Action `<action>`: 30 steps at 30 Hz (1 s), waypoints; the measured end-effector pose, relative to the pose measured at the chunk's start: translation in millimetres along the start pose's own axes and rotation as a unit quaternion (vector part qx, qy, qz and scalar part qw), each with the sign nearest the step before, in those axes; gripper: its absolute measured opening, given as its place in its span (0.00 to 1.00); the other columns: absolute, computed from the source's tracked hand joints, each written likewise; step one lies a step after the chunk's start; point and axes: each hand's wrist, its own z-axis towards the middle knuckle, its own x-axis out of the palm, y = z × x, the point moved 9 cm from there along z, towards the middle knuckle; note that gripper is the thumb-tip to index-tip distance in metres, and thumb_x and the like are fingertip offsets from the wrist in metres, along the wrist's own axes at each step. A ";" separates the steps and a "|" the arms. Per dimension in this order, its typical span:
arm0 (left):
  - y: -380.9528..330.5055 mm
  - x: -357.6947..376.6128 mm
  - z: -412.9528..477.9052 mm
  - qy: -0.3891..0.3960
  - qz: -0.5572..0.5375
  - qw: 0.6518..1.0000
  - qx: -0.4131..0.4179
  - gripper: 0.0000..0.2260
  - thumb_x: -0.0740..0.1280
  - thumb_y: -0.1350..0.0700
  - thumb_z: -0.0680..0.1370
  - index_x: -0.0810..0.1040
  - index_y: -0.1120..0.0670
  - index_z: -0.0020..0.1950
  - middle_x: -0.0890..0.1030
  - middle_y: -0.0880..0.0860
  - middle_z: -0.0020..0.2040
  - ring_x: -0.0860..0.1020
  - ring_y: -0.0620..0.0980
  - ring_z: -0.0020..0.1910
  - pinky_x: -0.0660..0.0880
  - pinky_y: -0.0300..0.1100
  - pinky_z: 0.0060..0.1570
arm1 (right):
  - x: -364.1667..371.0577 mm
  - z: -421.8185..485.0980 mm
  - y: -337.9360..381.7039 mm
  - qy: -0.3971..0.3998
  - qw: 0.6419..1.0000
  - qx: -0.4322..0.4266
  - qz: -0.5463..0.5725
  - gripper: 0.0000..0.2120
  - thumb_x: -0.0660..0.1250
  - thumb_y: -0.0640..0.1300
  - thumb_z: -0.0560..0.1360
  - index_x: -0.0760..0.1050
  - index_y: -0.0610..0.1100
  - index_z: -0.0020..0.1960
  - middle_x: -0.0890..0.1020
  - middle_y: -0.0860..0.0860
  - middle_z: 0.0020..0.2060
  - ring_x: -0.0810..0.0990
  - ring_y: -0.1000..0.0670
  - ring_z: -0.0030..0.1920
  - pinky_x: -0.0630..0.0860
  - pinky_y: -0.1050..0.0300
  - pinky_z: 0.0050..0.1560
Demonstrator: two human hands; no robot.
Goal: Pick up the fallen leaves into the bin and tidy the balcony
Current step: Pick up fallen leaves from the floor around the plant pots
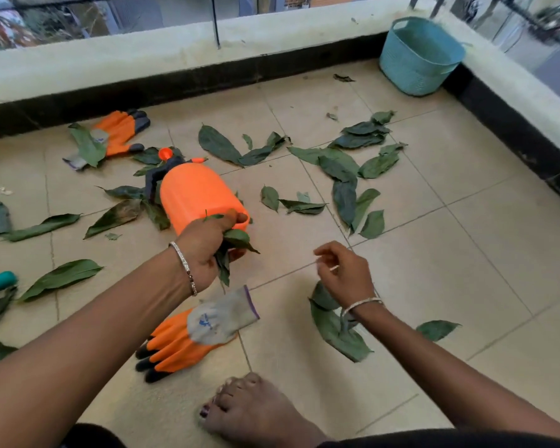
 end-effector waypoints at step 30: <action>10.3 32.8 -3.1 0.099 0.017 0.995 -0.022 0.23 0.69 0.36 0.72 0.78 0.56 0.52 0.64 0.48 0.30 0.58 0.45 0.25 0.61 0.40 0.27 | -12.0 37.3 -43.5 -0.006 0.982 -0.013 -0.187 0.09 0.78 0.51 0.66 0.80 0.51 0.41 0.72 0.53 0.52 0.68 0.51 0.56 0.68 0.54 0.51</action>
